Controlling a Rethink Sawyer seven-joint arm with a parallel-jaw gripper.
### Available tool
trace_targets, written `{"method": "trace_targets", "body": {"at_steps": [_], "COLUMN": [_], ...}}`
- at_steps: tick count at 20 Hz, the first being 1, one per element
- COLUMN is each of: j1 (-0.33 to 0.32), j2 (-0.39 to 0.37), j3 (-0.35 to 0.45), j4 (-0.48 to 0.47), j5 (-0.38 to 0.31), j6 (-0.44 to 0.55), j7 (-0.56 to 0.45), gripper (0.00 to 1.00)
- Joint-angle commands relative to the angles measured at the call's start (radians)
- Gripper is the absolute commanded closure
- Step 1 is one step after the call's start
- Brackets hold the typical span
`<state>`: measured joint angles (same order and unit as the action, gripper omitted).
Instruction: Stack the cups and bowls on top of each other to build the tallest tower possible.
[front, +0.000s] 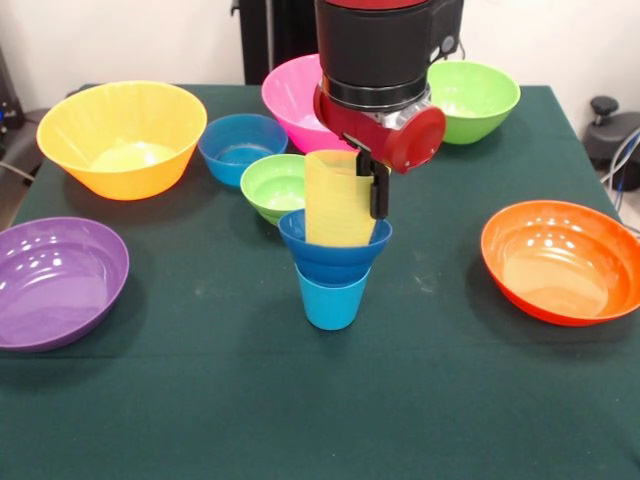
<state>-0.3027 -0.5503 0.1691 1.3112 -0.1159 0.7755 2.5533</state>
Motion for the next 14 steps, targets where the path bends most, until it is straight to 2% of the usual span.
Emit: {"method": "trace_targets", "body": {"at_steps": [1, 14], "j1": [0.026, 0.022], "j2": [0.003, 0.002], "j3": [0.047, 0.046], "j4": [0.089, 0.102], "j5": [-0.117, -0.116], "j6": [-0.07, -0.066], "j7": [-0.163, -0.171], "gripper": [1.0, 1.0]}}
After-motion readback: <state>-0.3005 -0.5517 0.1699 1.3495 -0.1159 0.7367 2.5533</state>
